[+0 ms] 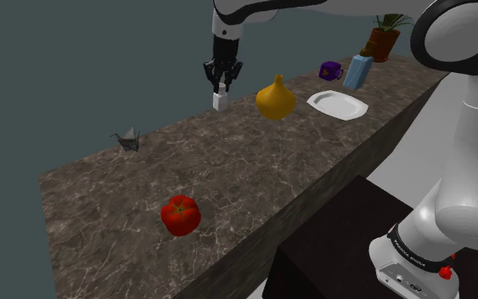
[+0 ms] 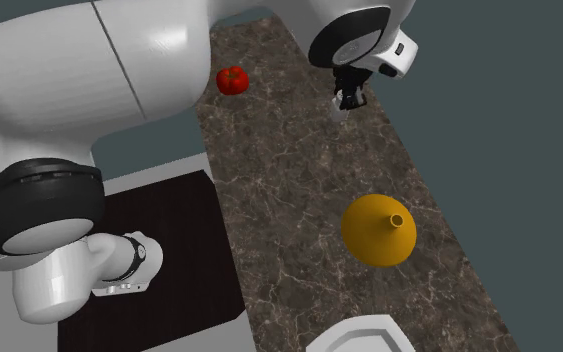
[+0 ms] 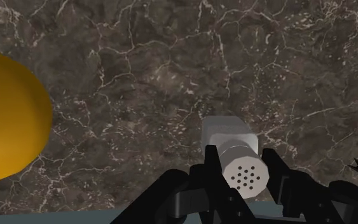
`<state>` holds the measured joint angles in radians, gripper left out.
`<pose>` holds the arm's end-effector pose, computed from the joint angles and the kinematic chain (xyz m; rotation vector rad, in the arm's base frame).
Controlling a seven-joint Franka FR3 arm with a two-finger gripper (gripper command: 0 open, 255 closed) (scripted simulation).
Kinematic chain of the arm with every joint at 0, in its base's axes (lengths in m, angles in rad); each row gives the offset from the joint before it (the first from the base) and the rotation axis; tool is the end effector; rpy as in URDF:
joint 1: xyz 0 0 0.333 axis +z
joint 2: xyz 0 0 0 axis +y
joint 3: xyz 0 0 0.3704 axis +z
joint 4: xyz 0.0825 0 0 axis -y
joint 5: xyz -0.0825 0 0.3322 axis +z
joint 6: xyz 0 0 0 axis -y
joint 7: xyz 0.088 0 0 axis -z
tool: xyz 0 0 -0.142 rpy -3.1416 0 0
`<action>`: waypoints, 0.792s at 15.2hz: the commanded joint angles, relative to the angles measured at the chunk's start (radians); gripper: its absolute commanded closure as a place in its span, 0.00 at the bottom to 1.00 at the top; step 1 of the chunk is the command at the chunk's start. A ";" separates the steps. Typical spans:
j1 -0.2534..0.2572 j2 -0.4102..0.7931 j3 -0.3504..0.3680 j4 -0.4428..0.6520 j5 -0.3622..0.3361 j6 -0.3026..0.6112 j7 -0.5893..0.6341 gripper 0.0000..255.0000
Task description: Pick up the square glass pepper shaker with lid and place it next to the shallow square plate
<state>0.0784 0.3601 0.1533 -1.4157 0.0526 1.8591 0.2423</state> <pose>0.6337 0.1380 0.5322 -3.0178 0.0534 -0.0912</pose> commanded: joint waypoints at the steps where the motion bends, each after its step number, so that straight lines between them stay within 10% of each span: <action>1: 0.001 0.004 0.000 0.033 -0.001 -0.030 0.002 1.00; 4: 0.001 0.006 0.000 0.067 -0.002 -0.061 0.005 1.00; 12: -0.107 -0.230 -0.045 -0.254 0.054 0.010 -0.157 1.00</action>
<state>-0.0172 0.1578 0.1142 -1.6377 0.1003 1.8670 0.1052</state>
